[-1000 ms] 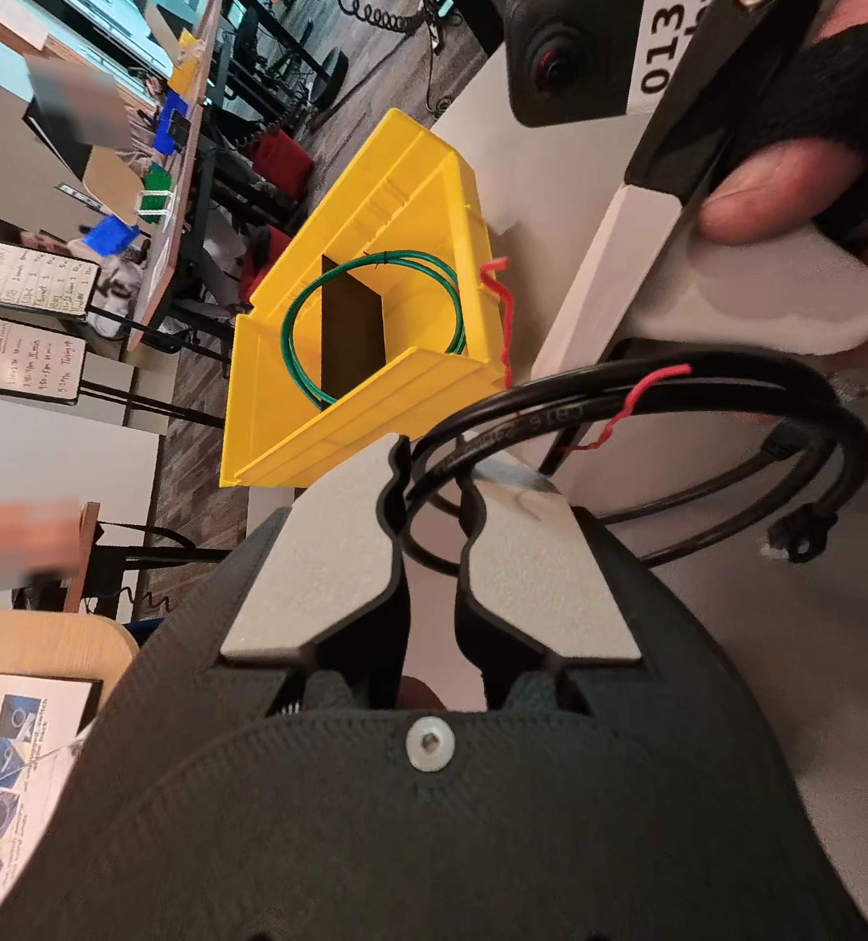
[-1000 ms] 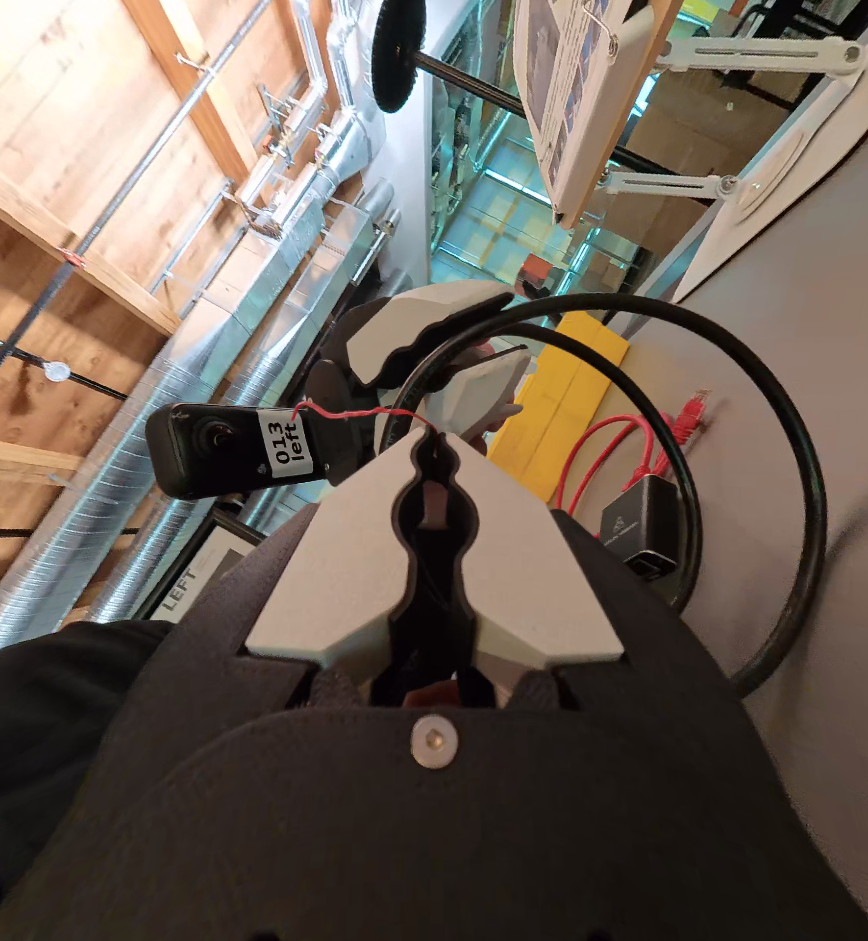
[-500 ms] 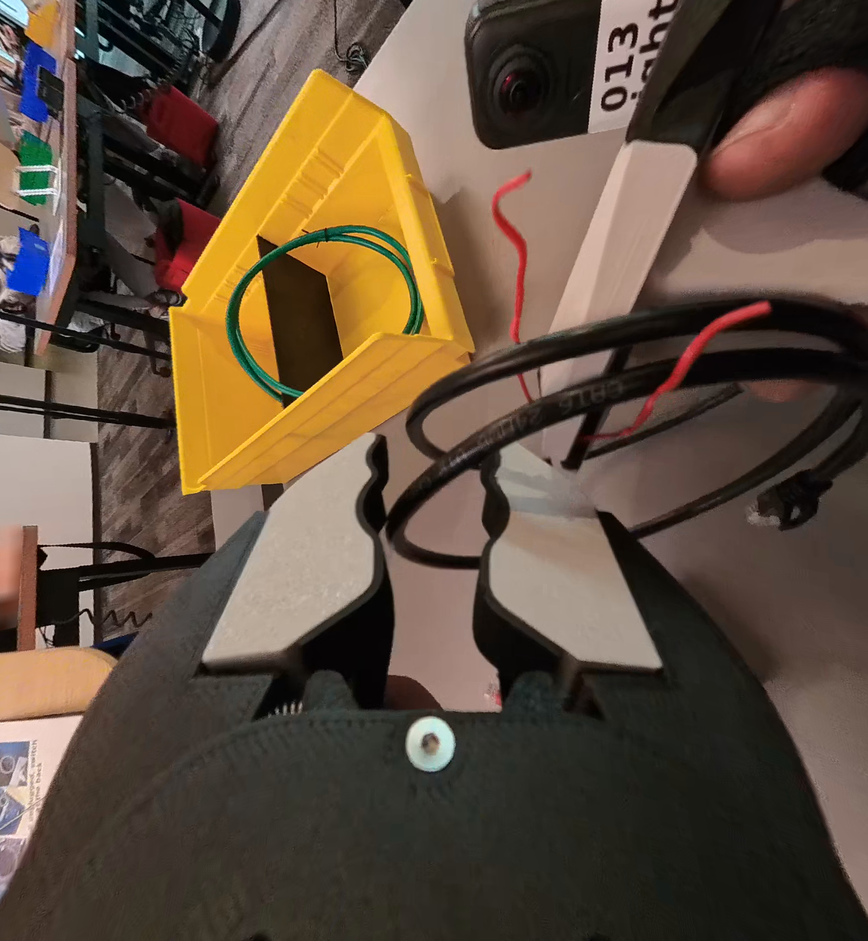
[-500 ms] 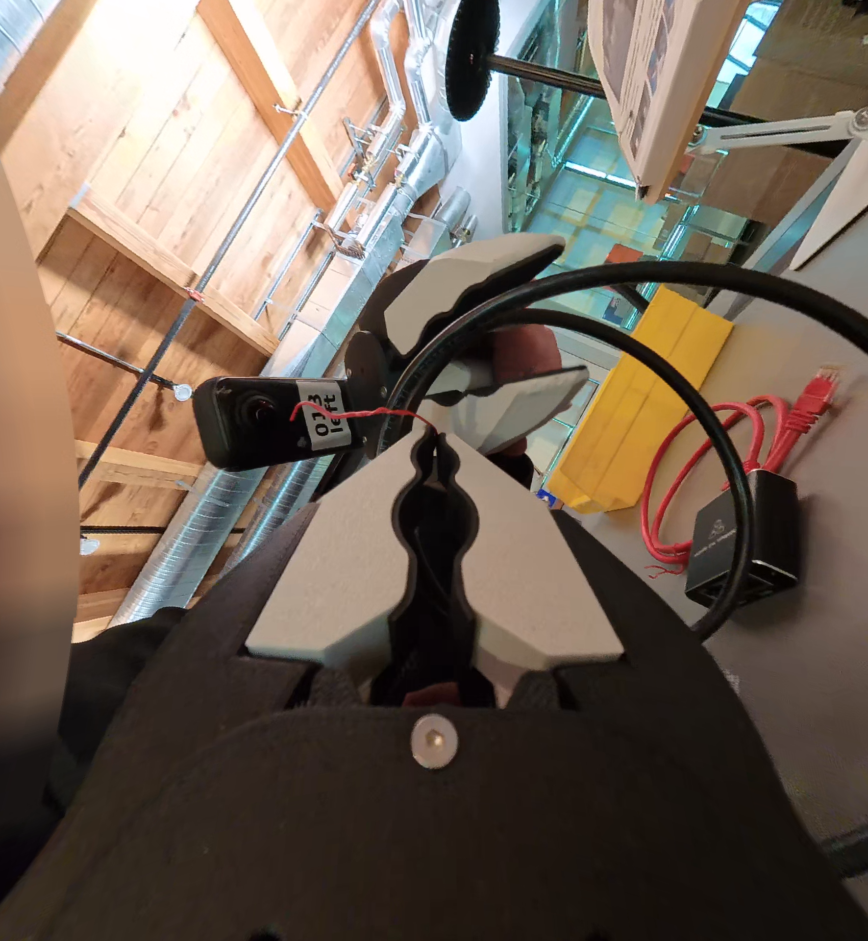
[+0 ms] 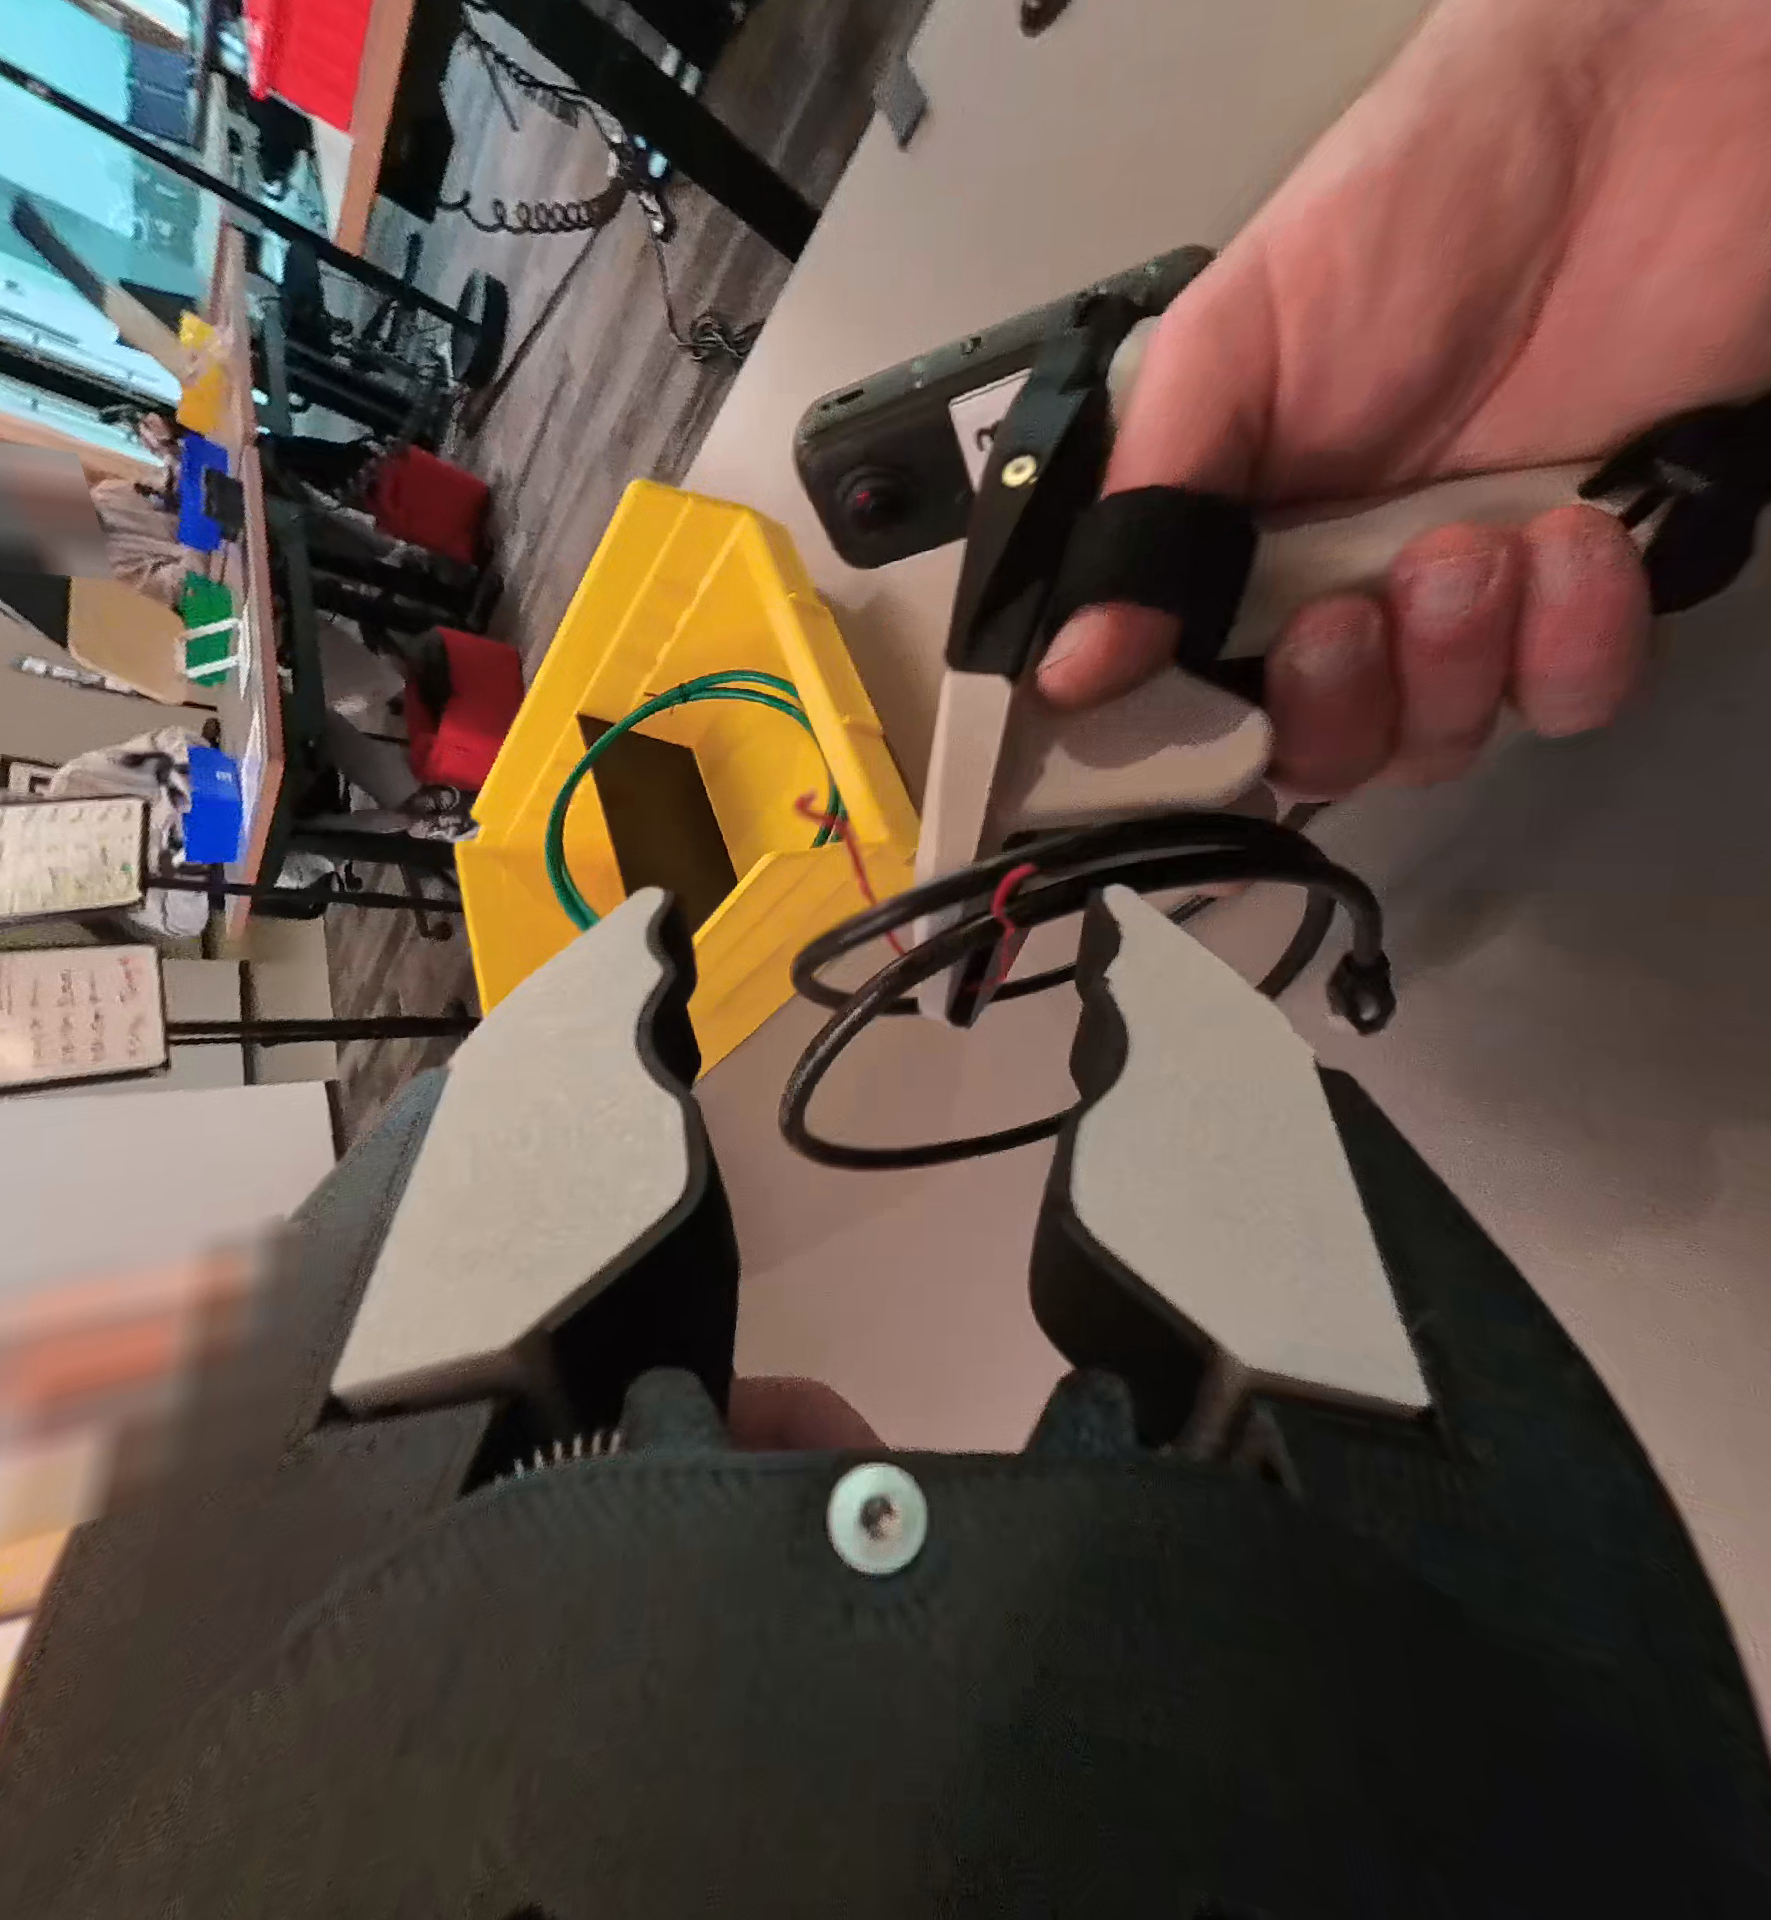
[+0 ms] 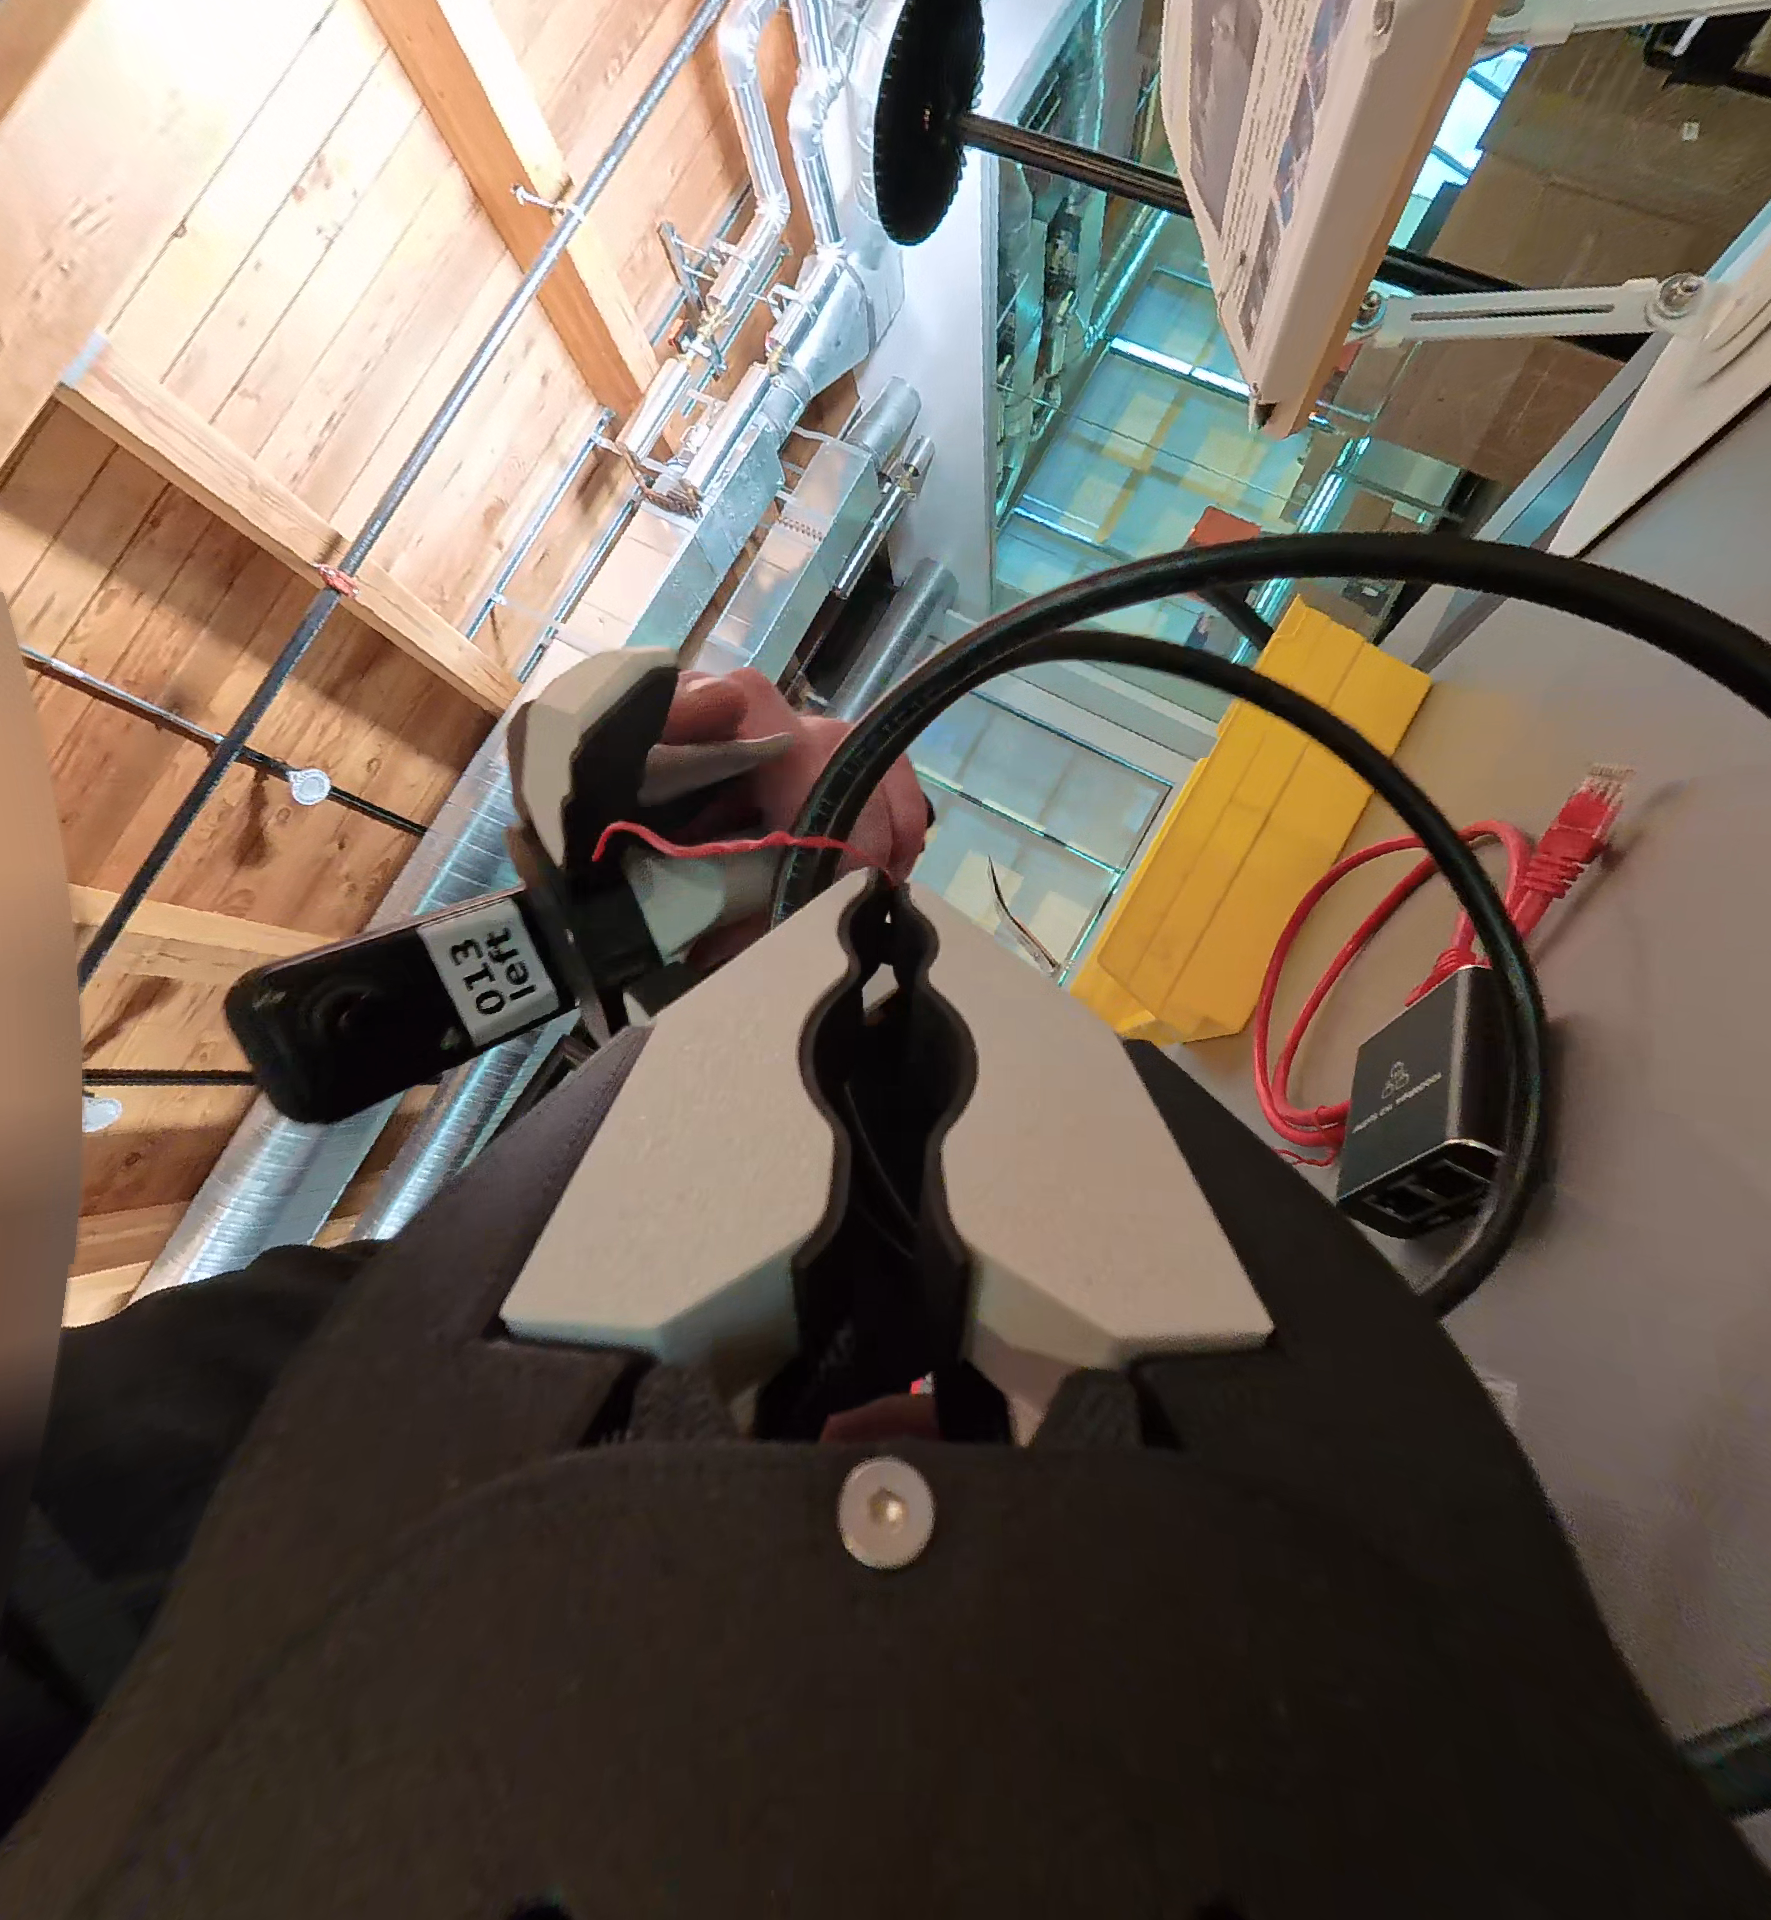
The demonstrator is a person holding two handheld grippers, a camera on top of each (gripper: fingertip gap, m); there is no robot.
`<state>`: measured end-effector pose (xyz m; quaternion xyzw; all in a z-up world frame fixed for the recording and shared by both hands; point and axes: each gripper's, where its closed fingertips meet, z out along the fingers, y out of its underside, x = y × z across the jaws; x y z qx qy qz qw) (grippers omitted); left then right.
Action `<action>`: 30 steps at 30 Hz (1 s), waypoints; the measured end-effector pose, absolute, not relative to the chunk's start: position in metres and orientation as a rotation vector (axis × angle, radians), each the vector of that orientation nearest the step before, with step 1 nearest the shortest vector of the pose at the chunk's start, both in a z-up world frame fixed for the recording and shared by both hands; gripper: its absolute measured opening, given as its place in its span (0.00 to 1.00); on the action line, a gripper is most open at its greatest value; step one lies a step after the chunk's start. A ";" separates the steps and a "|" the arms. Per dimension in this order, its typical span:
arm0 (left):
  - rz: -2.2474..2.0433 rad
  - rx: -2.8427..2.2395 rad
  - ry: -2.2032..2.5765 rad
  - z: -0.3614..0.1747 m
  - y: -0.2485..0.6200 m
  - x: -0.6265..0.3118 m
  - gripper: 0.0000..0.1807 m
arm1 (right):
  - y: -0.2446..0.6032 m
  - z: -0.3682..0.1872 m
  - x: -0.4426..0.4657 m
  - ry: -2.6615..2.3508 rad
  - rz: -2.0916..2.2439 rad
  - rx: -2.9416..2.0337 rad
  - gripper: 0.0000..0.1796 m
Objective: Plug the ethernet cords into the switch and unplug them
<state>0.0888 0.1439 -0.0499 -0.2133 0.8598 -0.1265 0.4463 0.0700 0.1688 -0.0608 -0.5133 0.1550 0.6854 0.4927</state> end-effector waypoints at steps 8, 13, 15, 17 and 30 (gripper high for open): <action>-0.343 -0.474 2.286 -0.061 0.136 0.090 0.30 | 0.168 -0.062 0.071 0.359 1.645 -1.273 0.00; -0.340 -0.428 2.373 -0.066 0.132 0.087 0.25 | 0.168 -0.064 0.070 0.352 1.647 -1.287 0.00; -0.347 -0.423 2.397 -0.067 0.131 0.086 0.23 | 0.168 -0.064 0.070 0.349 1.646 -1.290 0.00; -0.351 -0.413 2.416 -0.068 0.130 0.086 0.21 | 0.167 -0.063 0.070 0.347 1.644 -1.291 0.00; -0.365 -0.408 2.408 -0.066 0.130 0.082 0.10 | 0.167 -0.064 0.069 0.335 1.625 -1.308 0.00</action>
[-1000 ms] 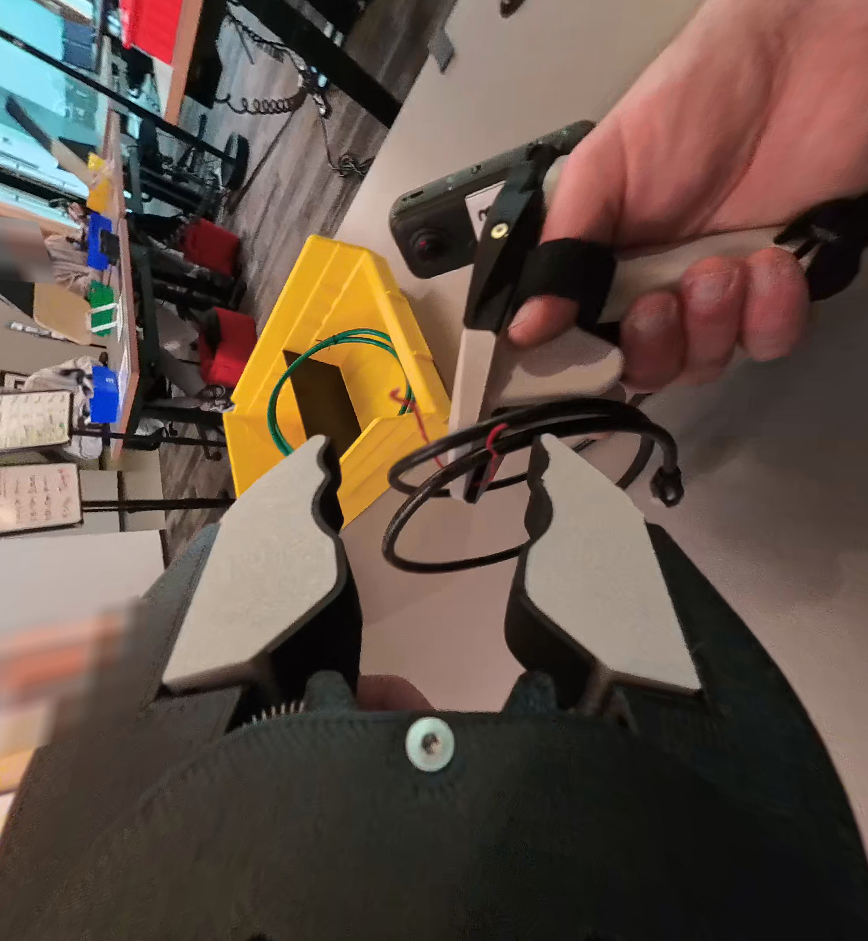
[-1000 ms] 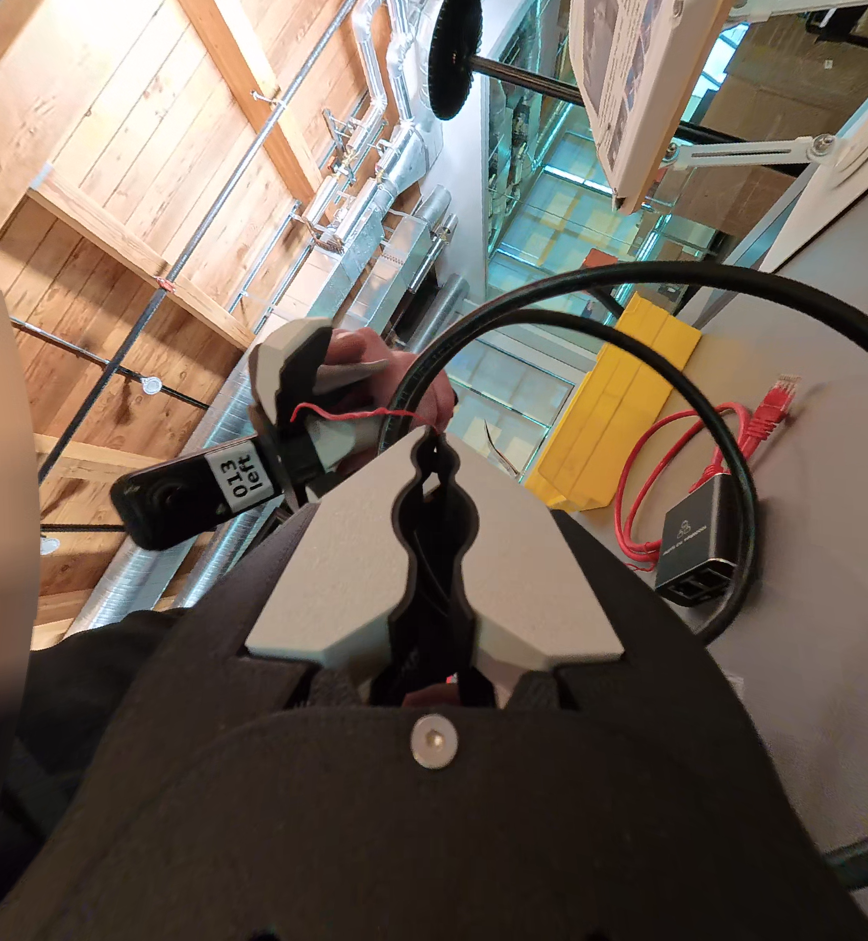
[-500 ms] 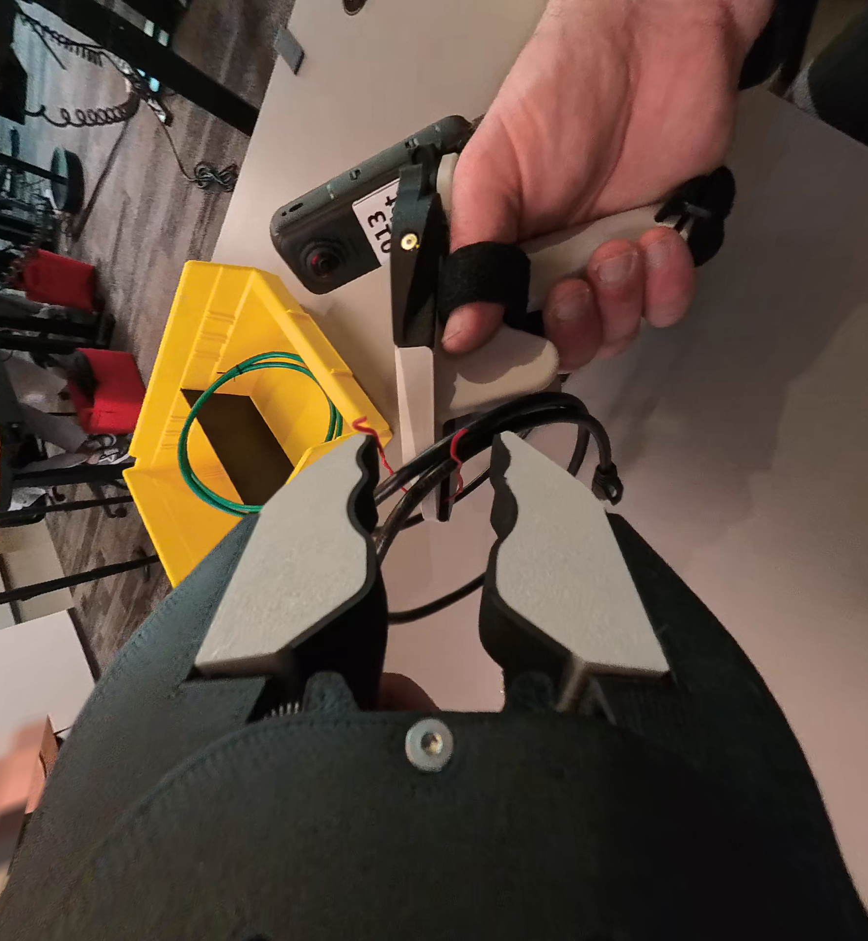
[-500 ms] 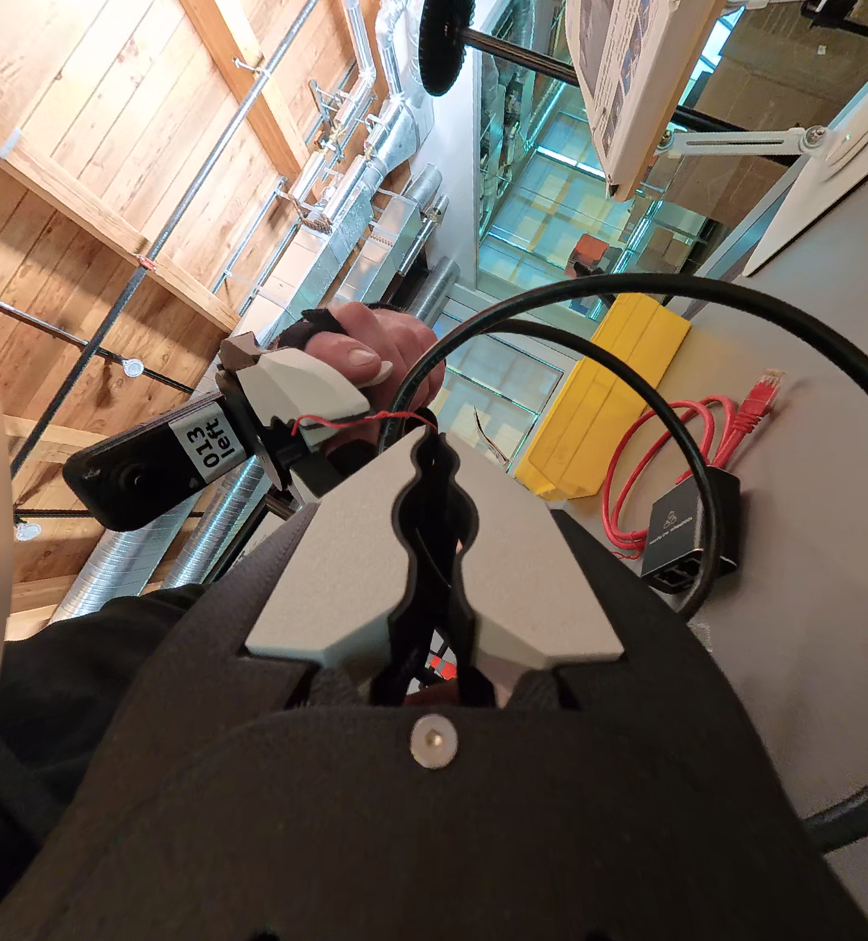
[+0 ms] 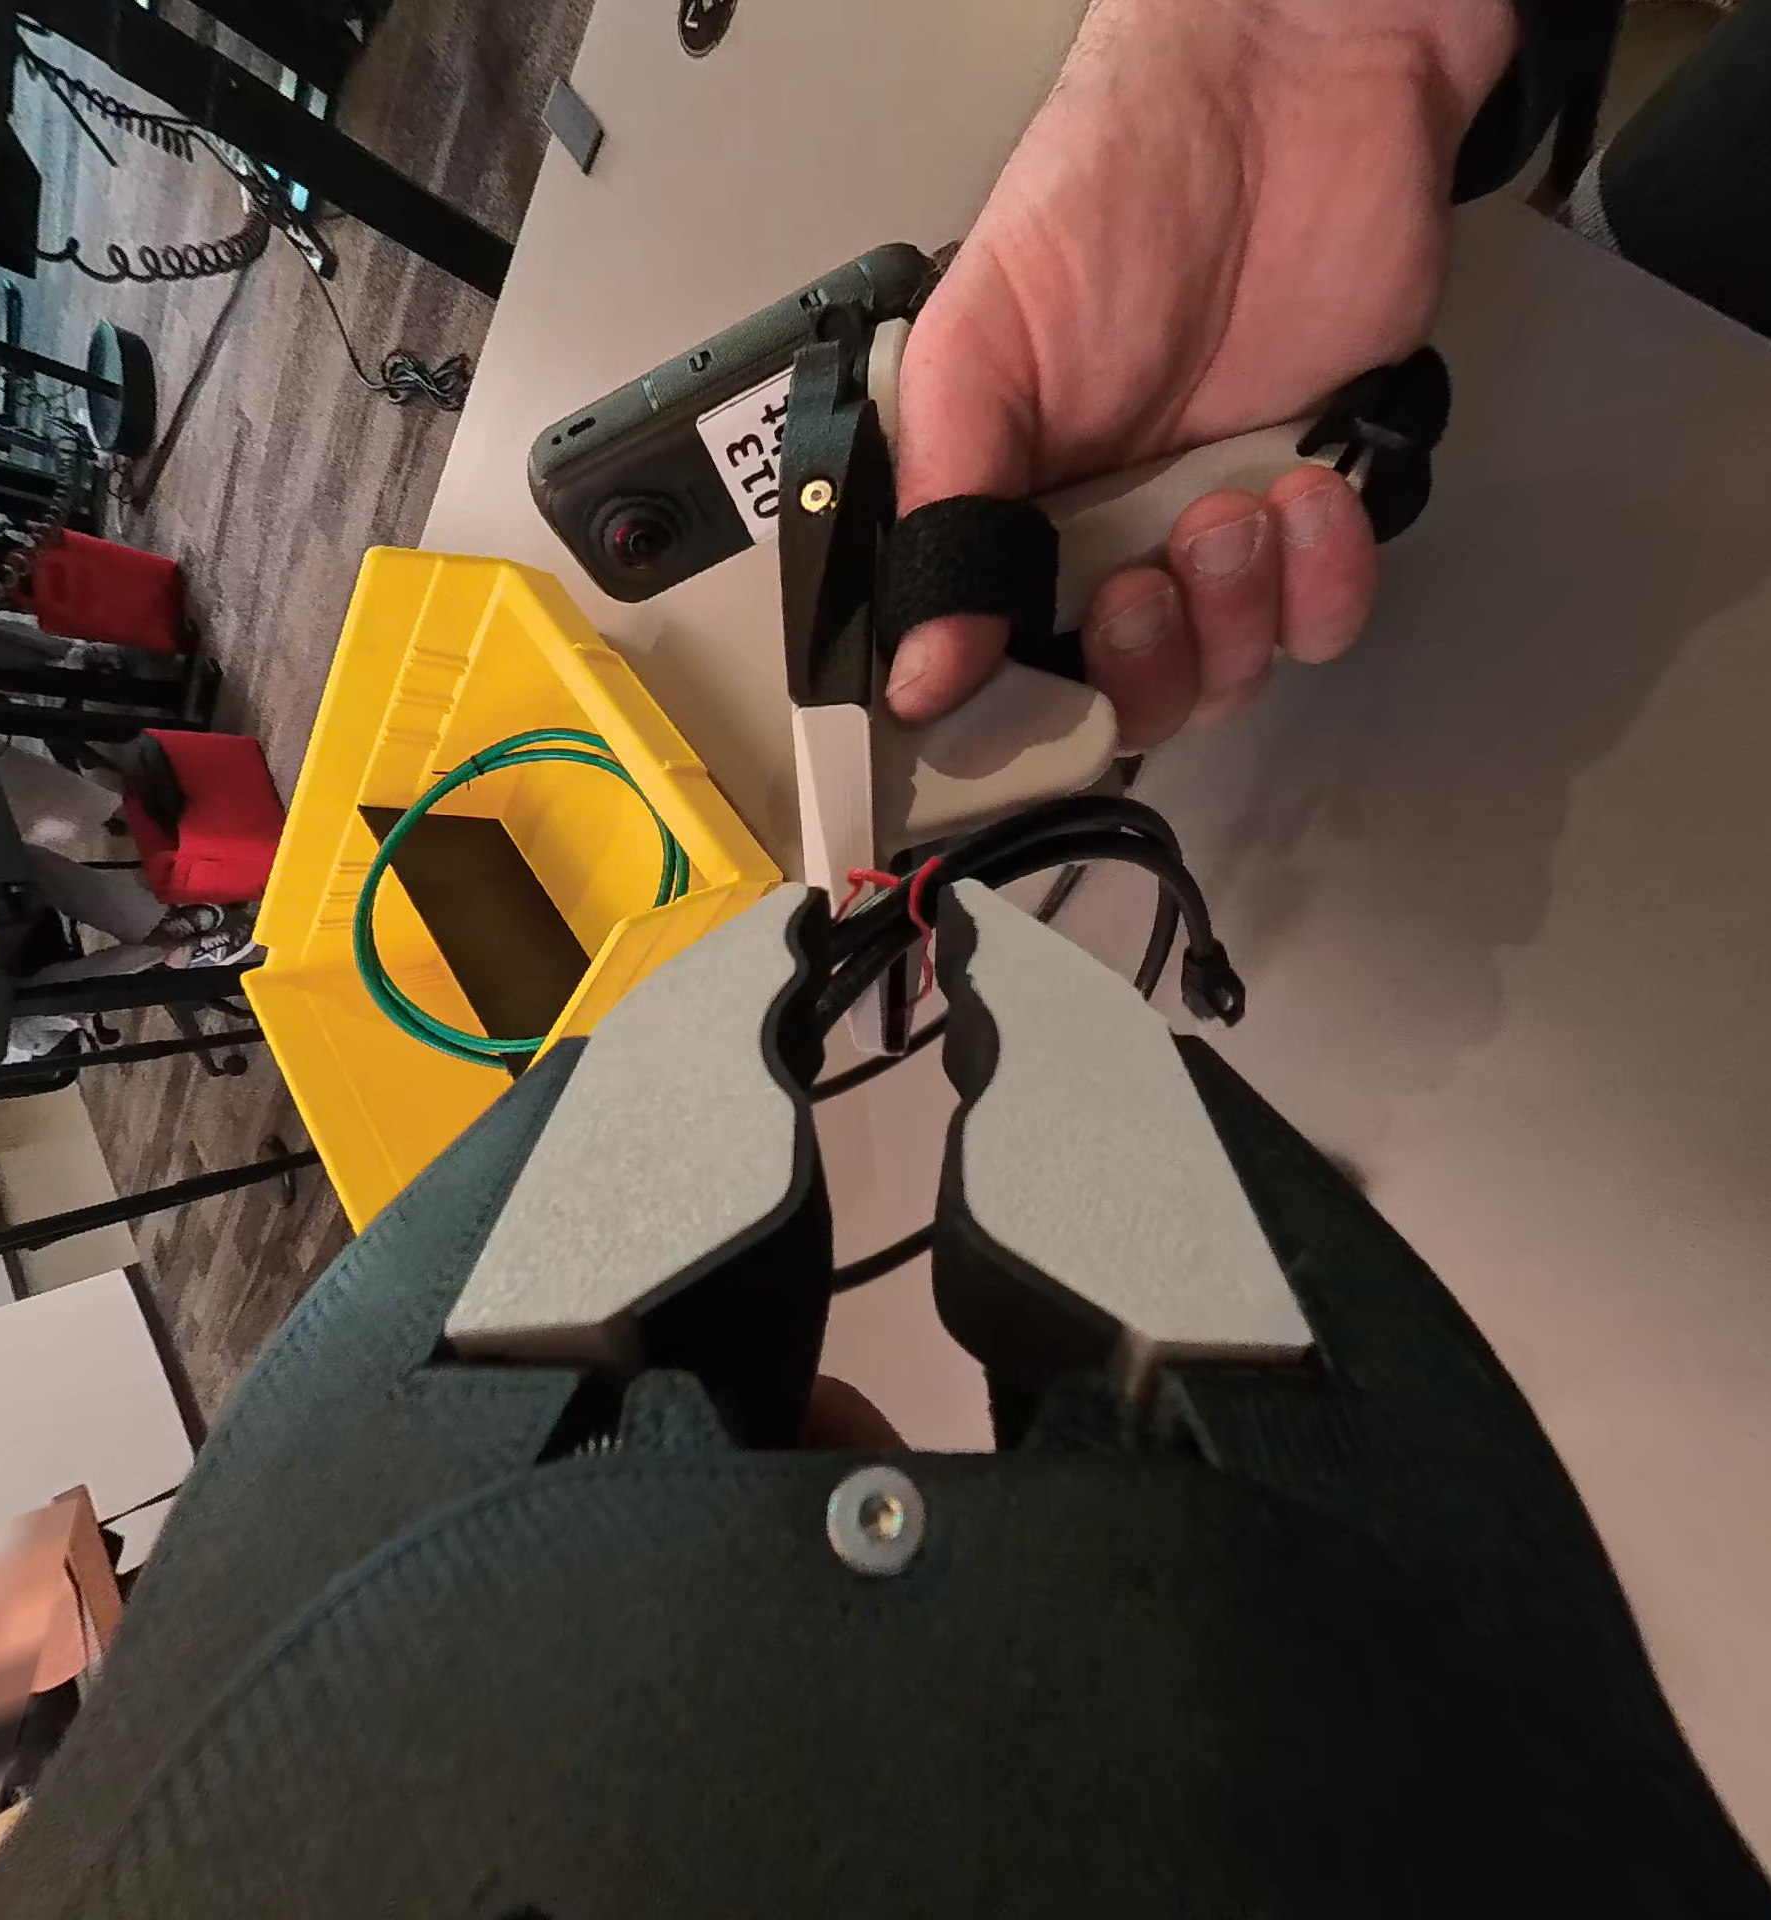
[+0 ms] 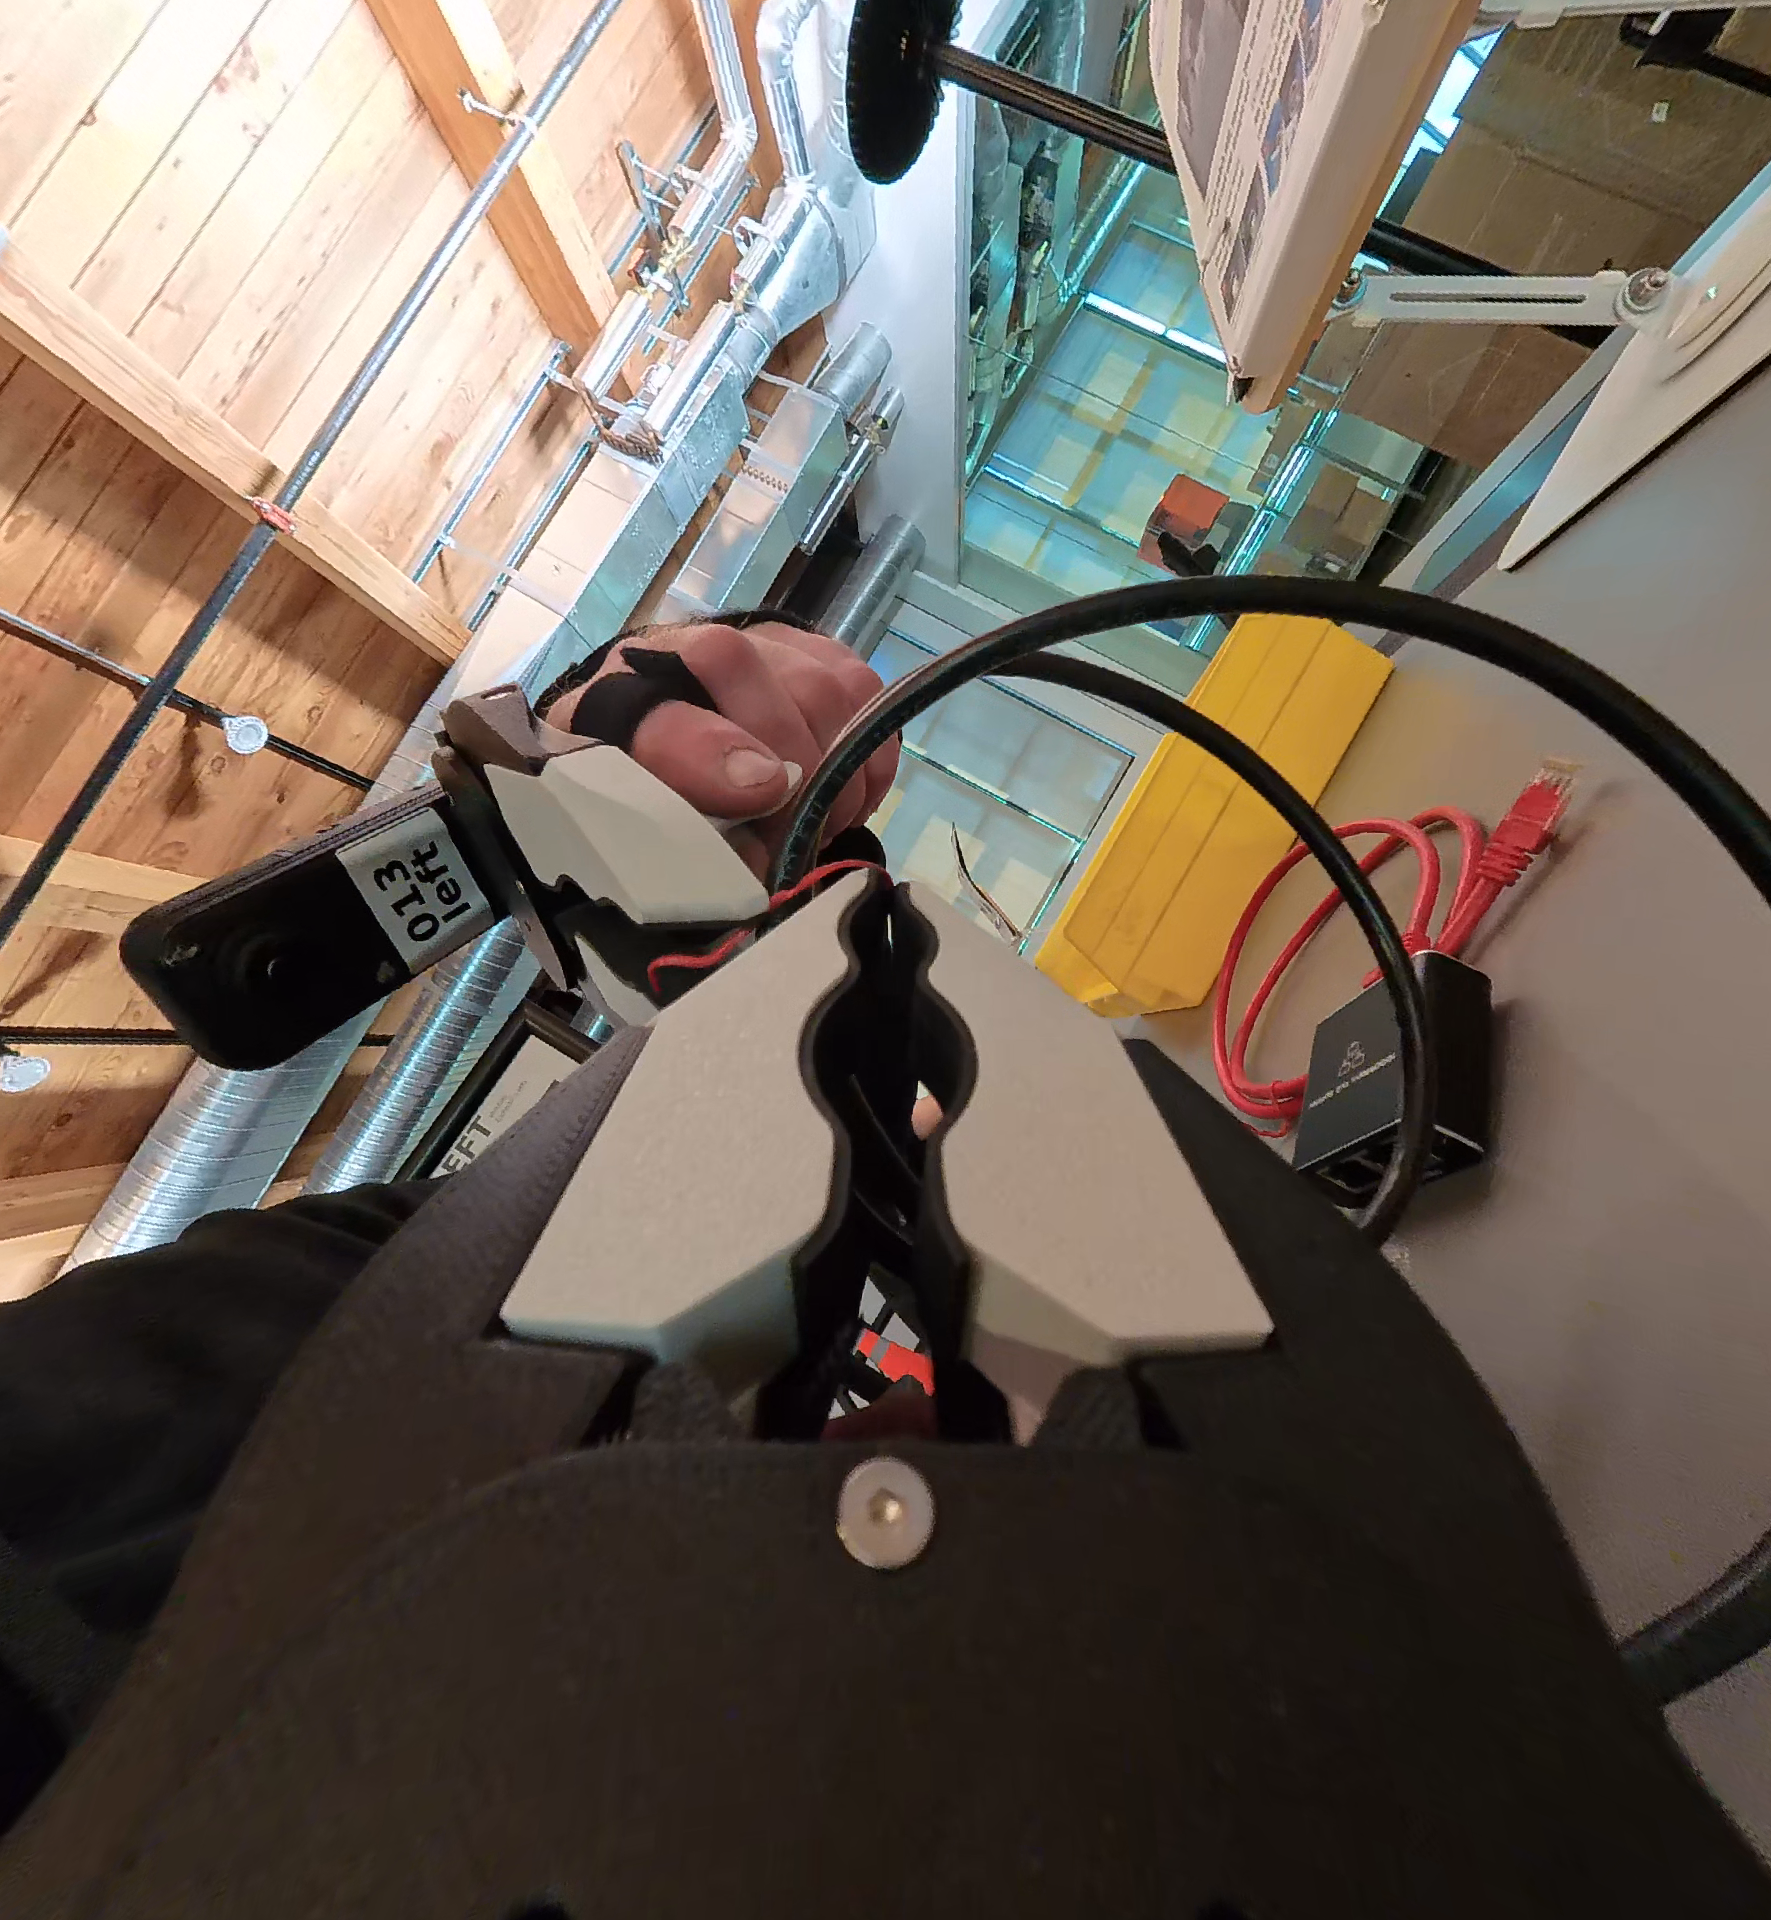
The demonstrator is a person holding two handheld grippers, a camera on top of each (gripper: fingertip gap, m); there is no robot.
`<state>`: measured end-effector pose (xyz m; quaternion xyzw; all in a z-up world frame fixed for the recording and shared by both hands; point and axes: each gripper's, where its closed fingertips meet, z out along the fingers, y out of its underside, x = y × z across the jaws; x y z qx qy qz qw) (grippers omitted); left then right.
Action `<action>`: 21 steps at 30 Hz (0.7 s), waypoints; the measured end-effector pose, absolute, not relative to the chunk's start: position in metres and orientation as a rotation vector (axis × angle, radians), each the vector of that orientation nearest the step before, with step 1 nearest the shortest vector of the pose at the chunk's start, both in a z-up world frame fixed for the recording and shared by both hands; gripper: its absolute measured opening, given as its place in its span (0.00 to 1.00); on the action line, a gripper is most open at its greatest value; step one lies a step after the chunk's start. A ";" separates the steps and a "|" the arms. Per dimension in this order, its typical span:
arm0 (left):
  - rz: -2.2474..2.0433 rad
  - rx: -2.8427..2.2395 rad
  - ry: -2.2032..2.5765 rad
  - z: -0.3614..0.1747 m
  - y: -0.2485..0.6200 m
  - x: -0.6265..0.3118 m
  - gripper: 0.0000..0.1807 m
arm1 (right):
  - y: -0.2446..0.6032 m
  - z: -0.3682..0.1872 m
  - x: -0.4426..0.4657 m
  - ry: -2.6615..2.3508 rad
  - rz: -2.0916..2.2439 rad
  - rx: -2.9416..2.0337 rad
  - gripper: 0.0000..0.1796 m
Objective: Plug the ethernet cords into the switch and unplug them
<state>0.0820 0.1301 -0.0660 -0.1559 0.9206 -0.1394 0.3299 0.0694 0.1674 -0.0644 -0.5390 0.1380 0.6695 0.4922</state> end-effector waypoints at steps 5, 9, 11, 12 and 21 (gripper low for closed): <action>-0.348 -0.394 2.390 -0.065 0.131 0.083 0.08 | 0.168 -0.064 0.071 0.344 1.622 -1.303 0.00; -0.358 -0.400 2.368 -0.064 0.131 0.083 0.06 | 0.168 -0.064 0.073 0.352 1.619 -1.294 0.00; -0.367 -0.407 2.355 -0.063 0.132 0.084 0.05 | 0.168 -0.063 0.074 0.355 1.614 -1.289 0.00; -0.369 -0.406 2.350 -0.062 0.132 0.084 0.05 | 0.168 -0.063 0.074 0.357 1.611 -1.285 0.00; -0.465 -0.432 2.248 -0.048 0.133 0.086 0.02 | 0.165 -0.056 0.076 0.348 1.624 -1.242 0.00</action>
